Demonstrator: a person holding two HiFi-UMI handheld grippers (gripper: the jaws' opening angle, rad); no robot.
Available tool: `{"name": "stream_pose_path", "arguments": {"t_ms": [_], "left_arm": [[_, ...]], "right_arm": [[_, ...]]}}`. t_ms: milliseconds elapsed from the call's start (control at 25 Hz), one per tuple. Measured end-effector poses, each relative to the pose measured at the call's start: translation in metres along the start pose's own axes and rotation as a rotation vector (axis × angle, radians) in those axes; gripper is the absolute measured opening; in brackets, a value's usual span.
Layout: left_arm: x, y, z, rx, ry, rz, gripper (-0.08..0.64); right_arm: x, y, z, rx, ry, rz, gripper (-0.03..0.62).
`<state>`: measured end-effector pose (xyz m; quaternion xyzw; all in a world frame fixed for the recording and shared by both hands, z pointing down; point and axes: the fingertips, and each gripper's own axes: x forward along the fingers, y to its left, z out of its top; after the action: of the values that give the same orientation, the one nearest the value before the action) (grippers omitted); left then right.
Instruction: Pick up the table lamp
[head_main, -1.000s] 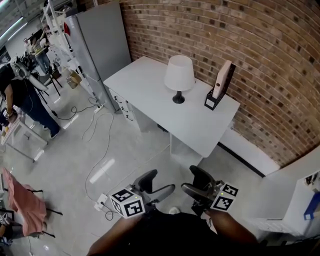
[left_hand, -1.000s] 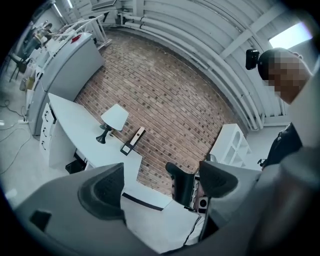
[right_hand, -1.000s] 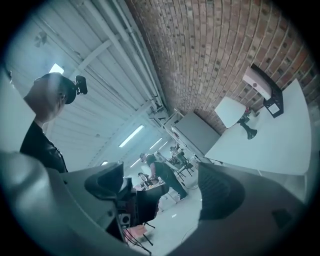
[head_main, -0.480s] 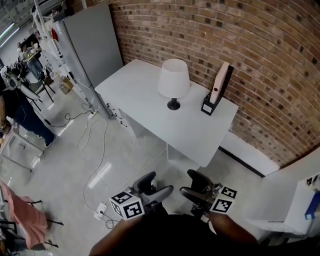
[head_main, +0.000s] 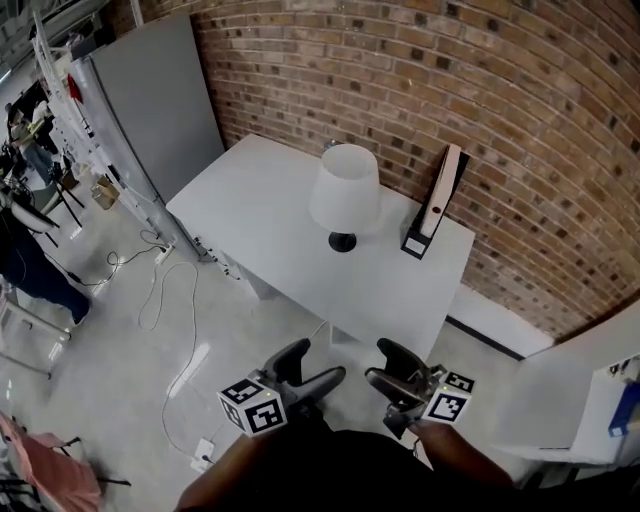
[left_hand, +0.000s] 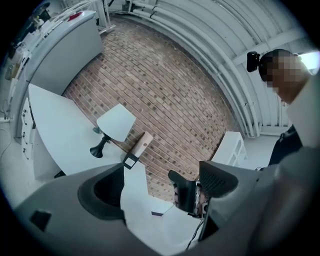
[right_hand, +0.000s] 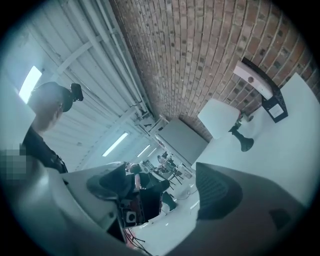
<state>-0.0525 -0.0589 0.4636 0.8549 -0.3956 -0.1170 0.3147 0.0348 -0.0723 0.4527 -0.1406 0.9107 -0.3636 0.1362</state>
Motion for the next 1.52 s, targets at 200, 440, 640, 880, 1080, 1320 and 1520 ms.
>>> {"name": "stream_pose_path", "arguments": {"t_ms": [200,440,640,880,1080,1320,1520], "left_arm": [[0.008,0.049,0.063,0.02,0.0,-0.038,0.472],[0.013,0.1,0.112,0.025,0.022,-0.092,0.472],[0.025,0.137,0.128,-0.005,0.032,-0.12,0.472],[0.037,0.154,0.138,-0.04,0.048,-0.144,0.472],[0.043,0.163,0.142,-0.051,0.055,-0.137,0.472],[0.058,0.17,0.149,-0.048,0.041,-0.118,0.472],[0.081,0.166,0.161,-0.027,0.017,-0.105,0.472]], "right_arm": [[0.064,-0.02,0.027,-0.024,-0.037,-0.019,0.444],[0.124,-0.04,0.04,-0.051,-0.078,-0.065,0.442],[0.145,-0.064,0.043,-0.057,-0.086,-0.135,0.439],[0.155,-0.086,0.056,-0.039,-0.112,-0.187,0.433],[0.162,-0.095,0.065,-0.03,-0.126,-0.188,0.43],[0.168,-0.108,0.082,-0.038,-0.12,-0.165,0.428],[0.163,-0.117,0.109,-0.055,-0.119,-0.139,0.426]]}}
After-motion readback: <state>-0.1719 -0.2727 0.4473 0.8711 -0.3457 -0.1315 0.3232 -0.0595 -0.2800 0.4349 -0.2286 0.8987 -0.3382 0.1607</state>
